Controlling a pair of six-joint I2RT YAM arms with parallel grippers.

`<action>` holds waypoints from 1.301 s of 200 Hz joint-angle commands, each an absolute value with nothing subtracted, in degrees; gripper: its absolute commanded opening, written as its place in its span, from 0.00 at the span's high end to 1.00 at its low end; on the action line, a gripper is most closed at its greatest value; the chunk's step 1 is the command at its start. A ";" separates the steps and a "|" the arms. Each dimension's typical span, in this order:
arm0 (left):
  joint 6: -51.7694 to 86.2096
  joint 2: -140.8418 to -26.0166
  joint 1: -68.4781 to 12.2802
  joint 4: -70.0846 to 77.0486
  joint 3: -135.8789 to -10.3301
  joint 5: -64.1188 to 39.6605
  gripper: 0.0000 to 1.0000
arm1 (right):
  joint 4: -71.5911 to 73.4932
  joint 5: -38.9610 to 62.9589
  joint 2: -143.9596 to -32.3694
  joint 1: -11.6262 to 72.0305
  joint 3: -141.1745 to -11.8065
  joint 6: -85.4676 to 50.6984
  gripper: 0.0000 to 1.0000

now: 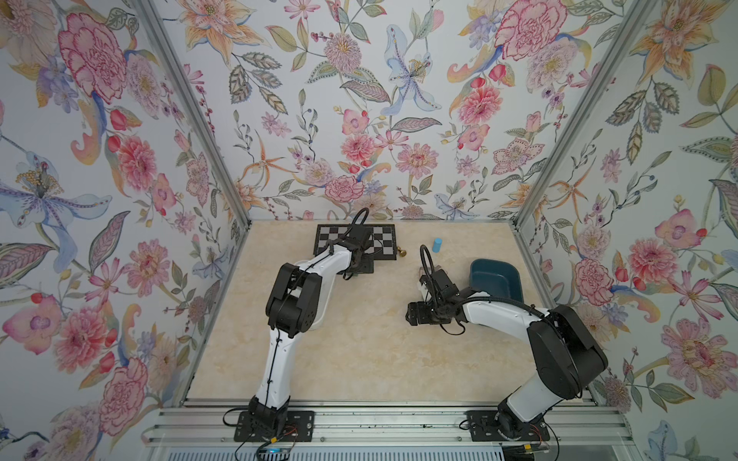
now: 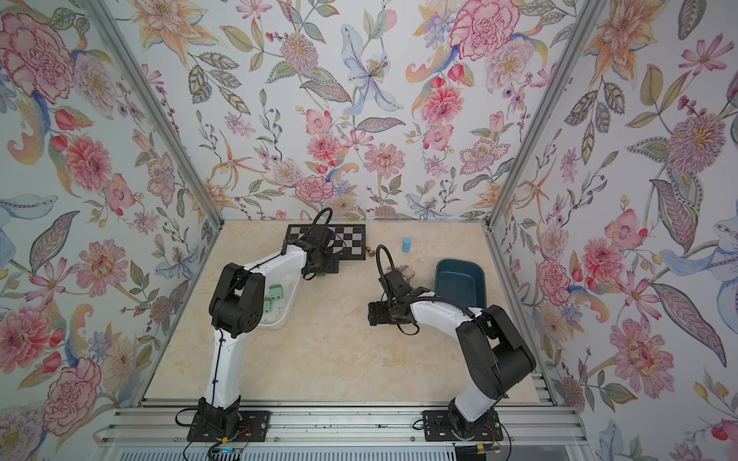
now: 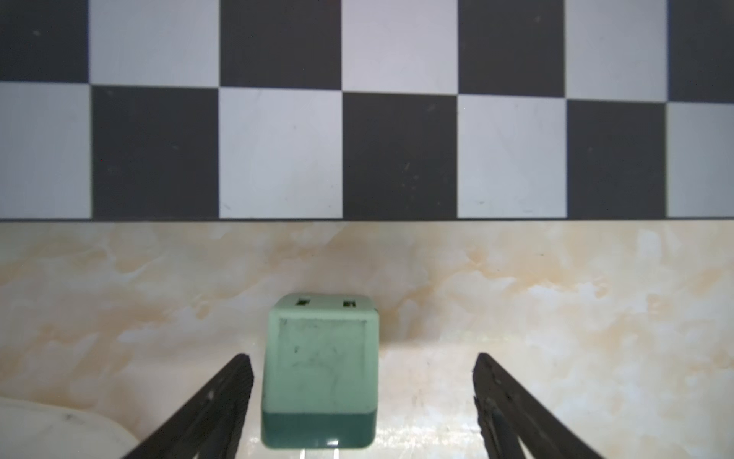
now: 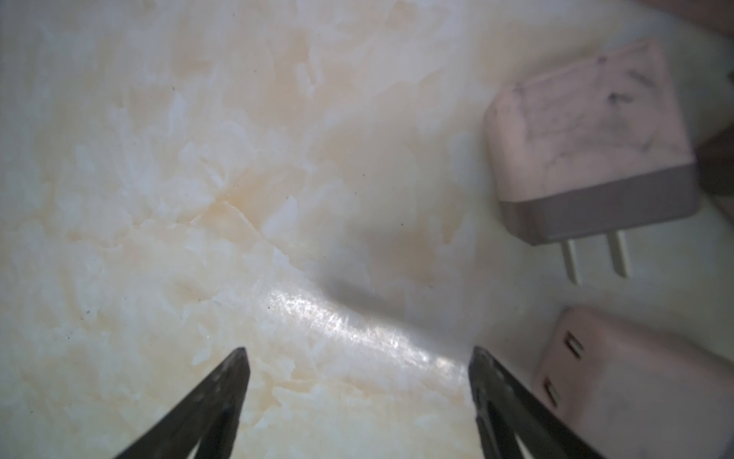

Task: Place the plugs by color into the storage box
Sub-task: Pick up the plug from the center of the board, then place the plug in the storage box.

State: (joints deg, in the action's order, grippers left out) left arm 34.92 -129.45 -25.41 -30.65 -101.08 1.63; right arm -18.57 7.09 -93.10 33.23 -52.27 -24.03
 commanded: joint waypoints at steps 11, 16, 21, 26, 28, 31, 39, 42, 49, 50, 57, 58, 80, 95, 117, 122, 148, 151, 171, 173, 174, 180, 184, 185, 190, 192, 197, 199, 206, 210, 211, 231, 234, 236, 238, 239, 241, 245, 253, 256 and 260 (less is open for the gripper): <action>35.95 -131.93 -25.22 -28.88 -101.94 0.98 0.19 | -18.82 7.48 -91.43 32.78 -51.11 -23.67 0.12; 35.97 -132.14 -25.25 -28.70 -101.92 0.90 0.21 | -18.81 7.47 -91.41 32.78 -51.07 -23.64 0.12; 35.99 -132.39 -25.23 -28.53 -101.95 0.88 0.22 | -18.81 7.45 -91.43 32.81 -50.98 -23.64 0.12; 35.95 -132.70 -25.22 -28.42 -102.01 0.80 0.24 | -18.81 7.42 -91.43 32.79 -50.90 -23.56 0.12; 35.95 -132.82 -25.22 -28.35 -101.97 0.79 0.25 | -18.83 7.46 -91.39 32.78 -50.89 -23.56 0.12; 35.95 -132.94 -25.24 -28.18 -101.95 0.68 0.26 | -18.81 7.41 -91.33 32.78 -50.83 -23.62 0.12; 35.93 -133.28 -25.22 -27.94 -101.97 0.70 0.30 | -18.81 7.46 -91.33 32.78 -50.72 -23.61 0.12; 35.86 -133.32 -25.22 -27.79 -101.98 0.70 0.32 | -18.81 7.46 -91.33 32.81 -50.71 -23.56 0.12; 35.67 -133.40 -25.24 -27.45 -101.94 0.70 0.34 | -18.81 7.46 -91.34 32.78 -50.63 -23.68 0.12; 35.63 -133.45 -25.23 -27.39 -101.90 0.70 0.35 | -18.81 7.47 -91.33 32.83 -50.58 -23.66 0.12; 35.47 -133.42 -25.22 -27.12 -101.85 0.94 0.37 | -18.83 7.42 -91.34 32.78 -50.59 -23.69 0.12; 35.44 -133.42 -25.22 -27.10 -101.86 1.00 0.37 | -18.82 7.44 -91.33 32.78 -50.52 -23.66 0.12; 34.84 -133.37 -25.16 -27.17 -102.13 1.94 0.52 | -18.85 7.40 -91.23 32.78 -50.36 -23.77 0.12; 34.54 -133.10 -25.22 -27.77 -102.34 2.11 0.55 | -18.75 7.45 -91.14 32.78 -50.35 -23.83 0.12; 34.15 -130.89 -25.30 -28.04 -101.50 1.89 0.61 | -18.76 7.48 -91.15 32.87 -50.57 -23.83 0.12; 34.17 -129.88 -25.36 -27.79 -101.03 1.77 0.61 | -18.81 7.48 -91.12 32.87 -50.55 -23.96 0.12; 34.18 -122.88 -25.36 -26.70 -96.58 1.44 0.61 | -18.81 7.59 -90.97 32.87 -50.93 -23.96 0.12; 34.19 -122.03 -25.39 -26.91 -96.18 1.62 0.61 | -18.83 7.56 -90.97 32.87 -51.03 -23.98 0.12; 33.54 -116.55 -25.31 -28.36 -94.37 3.28 0.61 | -18.82 7.59 -91.40 33.06 -51.45 -24.11 0.12; 33.50 -116.08 -25.25 -28.53 -94.28 3.48 0.61 | -18.88 7.57 -91.45 33.12 -51.54 -24.09 0.12; 33.41 -115.83 -25.24 -28.64 -94.20 3.54 0.61 | -18.84 7.56 -91.47 33.13 -51.56 -24.08 0.12; 33.24 -114.48 -25.10 -29.49 -93.97 3.74 0.61 | -18.76 7.58 -91.66 33.26 -51.75 -24.08 0.12; 33.07 -113.62 -24.99 -30.01 -93.85 3.94 0.61 | -18.80 7.59 -91.83 33.47 -51.89 -24.14 0.12; 33.01 -113.46 -24.97 -30.12 -93.86 3.99 0.61 | -18.80 7.62 -91.88 33.48 -52.01 -24.11 0.12; 32.85 -112.49 -24.81 -30.73 -93.51 4.02 0.61 | -18.82 7.60 -92.05 33.56 -52.17 -24.16 0.12; 32.78 -112.06 -24.75 -31.04 -93.34 4.04 0.61 | -18.86 7.59 -92.10 33.64 -52.20 -24.19 0.12; 32.58 -110.99 -24.57 -31.56 -92.92 4.25 0.61 | -18.80 7.55 -92.24 33.87 -52.47 -24.21 0.12; 32.56 -110.50 -24.53 -31.71 -92.69 4.29 0.61 | -18.78 7.56 -92.32 33.91 -52.47 -24.25 0.12; 32.39 -109.17 -24.21 -32.24 -91.66 4.68 0.61 | -18.79 7.43 -92.54 34.14 -52.77 -24.45 0.12; 32.42 -108.25 -24.02 -32.54 -90.92 4.89 0.61 | -18.74 7.33 -92.70 34.26 -52.91 -24.43 0.12; 32.43 -108.00 -23.96 -32.62 -90.77 4.99 0.61 | -18.73 7.31 -92.71 34.31 -53.00 -24.43 0.12; 32.16 -103.70 -22.01 -32.96 -85.93 5.75 0.61 | -18.79 7.35 -93.59 35.04 -54.08 -24.85 0.12; 32.05 -103.18 -21.63 -32.92 -85.13 5.78 0.61 | -18.73 7.31 -93.77 35.17 -54.32 -24.91 0.12; 32.01 -102.68 -21.36 -32.86 -84.50 5.84 0.61 | -18.79 7.23 -93.80 35.27 -54.43 -24.93 0.12; 32.00 -102.38 -21.07 -32.85 -83.97 5.90 0.61 | -18.74 7.30 -93.89 35.36 -54.54 -24.95 0.12; 31.95 -102.16 -20.95 -32.86 -83.64 5.94 0.61 | -18.73 7.30 -93.92 35.39 -54.60 -24.96 0.12; 31.83 -101.83 -20.66 -32.80 -83.05 6.01 0.61 | -18.77 7.25 -93.99 35.46 -54.76 -25.00 0.12; 31.67 -101.08 -20.18 -32.70 -81.93 6.02 0.61 | -18.73 7.22 -94.13 35.58 -54.98 -25.11 0.12; 31.44 -99.76 -19.00 -32.20 -79.41 5.96 0.61 | -18.73 7.21 -94.36 35.92 -55.53 -25.19 0.12; 31.33 -99.28 -18.72 -31.97 -78.65 5.85 0.61 | -18.73 7.21 -94.50 35.99 -55.67 -25.22 0.12; 31.26 -98.73 -18.16 -31.59 -77.44 5.69 0.61 | -18.78 7.26 -94.55 36.05 -55.88 -25.22 0.12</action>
